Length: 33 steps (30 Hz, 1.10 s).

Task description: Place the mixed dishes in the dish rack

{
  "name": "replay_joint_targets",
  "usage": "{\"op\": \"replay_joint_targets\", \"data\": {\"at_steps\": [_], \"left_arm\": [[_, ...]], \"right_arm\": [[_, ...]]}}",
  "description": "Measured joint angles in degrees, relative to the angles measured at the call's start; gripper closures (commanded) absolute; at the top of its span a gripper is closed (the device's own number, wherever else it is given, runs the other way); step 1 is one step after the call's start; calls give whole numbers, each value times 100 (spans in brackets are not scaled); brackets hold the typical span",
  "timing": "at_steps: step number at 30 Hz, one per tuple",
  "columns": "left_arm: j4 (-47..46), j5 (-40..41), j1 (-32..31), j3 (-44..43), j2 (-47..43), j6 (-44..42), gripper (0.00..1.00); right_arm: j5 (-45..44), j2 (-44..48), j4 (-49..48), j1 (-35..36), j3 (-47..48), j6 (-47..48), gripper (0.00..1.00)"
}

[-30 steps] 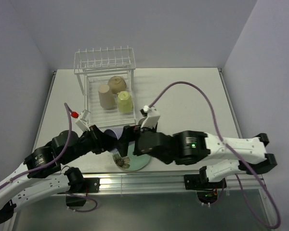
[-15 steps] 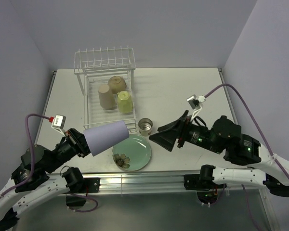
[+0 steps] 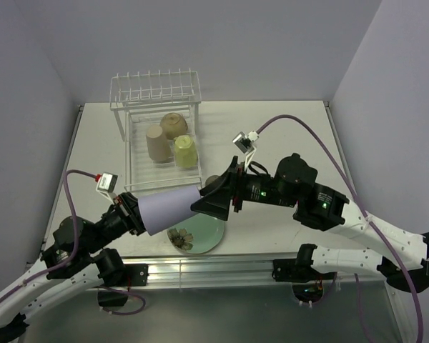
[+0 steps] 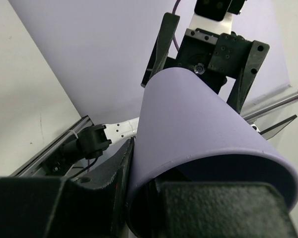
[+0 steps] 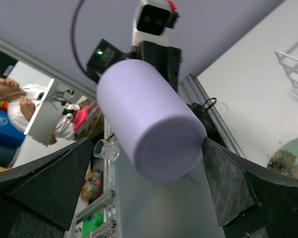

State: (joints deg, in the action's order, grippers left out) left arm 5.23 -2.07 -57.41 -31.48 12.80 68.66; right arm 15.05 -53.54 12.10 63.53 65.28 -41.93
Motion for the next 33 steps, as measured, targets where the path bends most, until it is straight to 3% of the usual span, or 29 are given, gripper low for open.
{"op": "replay_joint_targets", "data": {"at_steps": [15,24,33], "left_arm": [[-680,-269,15,114,72,107,100],[-953,-417,15,114,155,133,100],[-1178,-461,15,197,170,243,100]], "right_arm": [[1700,-577,-1552,-319,-466,-470,9],[2059,-691,-1912,-319,-455,-494,12],[2308,-833,-2304,-398,-455,-553,8]]}}
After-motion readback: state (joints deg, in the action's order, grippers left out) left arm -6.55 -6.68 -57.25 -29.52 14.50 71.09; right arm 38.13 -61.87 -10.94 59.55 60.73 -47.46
